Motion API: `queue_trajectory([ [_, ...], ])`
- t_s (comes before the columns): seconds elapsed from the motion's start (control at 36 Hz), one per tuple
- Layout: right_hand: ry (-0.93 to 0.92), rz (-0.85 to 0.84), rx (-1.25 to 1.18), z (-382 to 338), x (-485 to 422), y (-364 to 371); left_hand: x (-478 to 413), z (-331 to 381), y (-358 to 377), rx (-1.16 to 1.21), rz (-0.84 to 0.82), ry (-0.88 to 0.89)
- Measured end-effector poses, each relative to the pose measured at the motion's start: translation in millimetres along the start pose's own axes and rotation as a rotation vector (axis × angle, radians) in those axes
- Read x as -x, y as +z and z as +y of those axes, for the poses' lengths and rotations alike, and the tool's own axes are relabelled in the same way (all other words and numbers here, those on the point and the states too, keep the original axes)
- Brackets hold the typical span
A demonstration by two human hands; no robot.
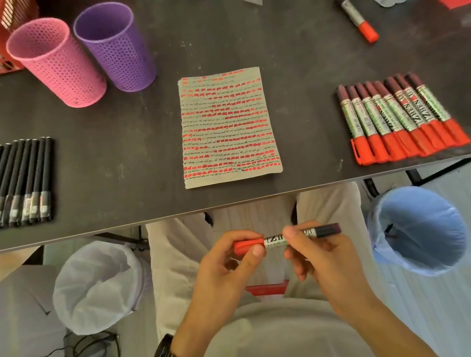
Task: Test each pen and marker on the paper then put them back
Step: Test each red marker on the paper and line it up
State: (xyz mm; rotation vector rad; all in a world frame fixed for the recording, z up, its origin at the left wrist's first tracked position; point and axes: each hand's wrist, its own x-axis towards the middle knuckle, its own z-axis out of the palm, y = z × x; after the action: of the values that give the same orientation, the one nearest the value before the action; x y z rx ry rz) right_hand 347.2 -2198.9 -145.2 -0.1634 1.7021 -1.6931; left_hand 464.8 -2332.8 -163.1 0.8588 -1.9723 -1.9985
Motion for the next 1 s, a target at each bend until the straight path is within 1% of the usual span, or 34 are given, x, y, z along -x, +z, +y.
queue_trajectory([
  [0.08,0.014,-0.059,0.014,-1,-2,-6,0,4,-4,-0.048,-0.011,0.025],
  [0.17,0.062,-0.190,-0.052,-3,-5,-17,0,12,-11,-0.107,-0.008,0.075],
  [0.22,0.057,-0.274,-0.036,-8,-6,-25,0,17,-16,-0.207,-0.011,0.135],
  [0.33,-0.082,-0.365,0.347,-23,-8,-31,0,35,-22,-0.442,-0.007,0.285],
  [0.39,-0.146,-0.379,0.455,-30,-8,-30,-2,46,-25,-0.500,0.001,0.337],
  [0.42,-0.184,-0.382,0.485,-33,-7,-28,-3,53,-26,-0.491,0.004,0.348],
  [0.47,-0.239,-0.377,0.470,-40,-6,-22,-9,66,-26,-0.400,-0.013,0.358],
  [0.5,-0.245,-0.365,0.428,-43,-6,-18,-13,74,-24,-0.310,-0.026,0.367],
  [0.53,-0.238,-0.349,0.373,-47,-7,-13,-17,83,-23,-0.183,-0.033,0.374],
  [0.64,-0.178,-0.325,0.195,-60,-12,4,-38,124,-26,0.486,0.019,0.351],
  [0.67,-0.167,-0.330,0.170,-62,-11,7,-42,133,-29,0.597,0.019,0.339],
  [0.75,-0.138,-0.336,0.091,-66,-8,21,-55,156,-27,0.689,-0.029,0.339],
  [0.89,-0.170,-0.194,-0.005,-80,-3,35,-70,181,-6,0.773,-0.042,0.324],
  [1.0,-0.202,-0.148,-0.111,-97,-1,39,-78,188,9,0.946,-0.139,0.232],
])
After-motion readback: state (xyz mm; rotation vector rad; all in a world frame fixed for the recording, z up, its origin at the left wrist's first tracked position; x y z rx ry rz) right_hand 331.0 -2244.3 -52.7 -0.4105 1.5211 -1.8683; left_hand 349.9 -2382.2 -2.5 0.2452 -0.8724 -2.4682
